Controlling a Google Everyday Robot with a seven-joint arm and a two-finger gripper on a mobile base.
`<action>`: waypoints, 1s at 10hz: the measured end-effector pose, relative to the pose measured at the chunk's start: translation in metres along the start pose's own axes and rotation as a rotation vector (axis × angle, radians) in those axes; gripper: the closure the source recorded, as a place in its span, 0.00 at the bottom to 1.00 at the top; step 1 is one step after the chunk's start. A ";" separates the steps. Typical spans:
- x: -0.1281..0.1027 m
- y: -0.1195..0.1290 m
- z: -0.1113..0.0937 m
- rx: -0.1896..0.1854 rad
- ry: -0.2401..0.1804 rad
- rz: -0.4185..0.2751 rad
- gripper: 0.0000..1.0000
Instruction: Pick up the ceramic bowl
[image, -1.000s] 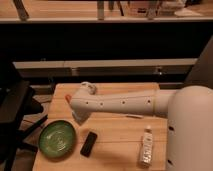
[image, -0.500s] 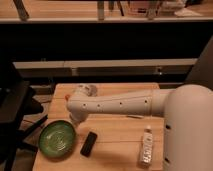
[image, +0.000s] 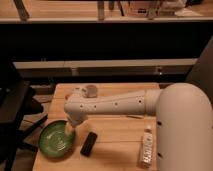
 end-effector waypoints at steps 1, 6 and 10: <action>-0.001 -0.002 0.007 0.007 -0.012 -0.002 0.20; -0.007 -0.004 0.051 0.036 -0.031 0.004 0.29; -0.002 0.000 0.027 0.029 -0.029 -0.003 0.69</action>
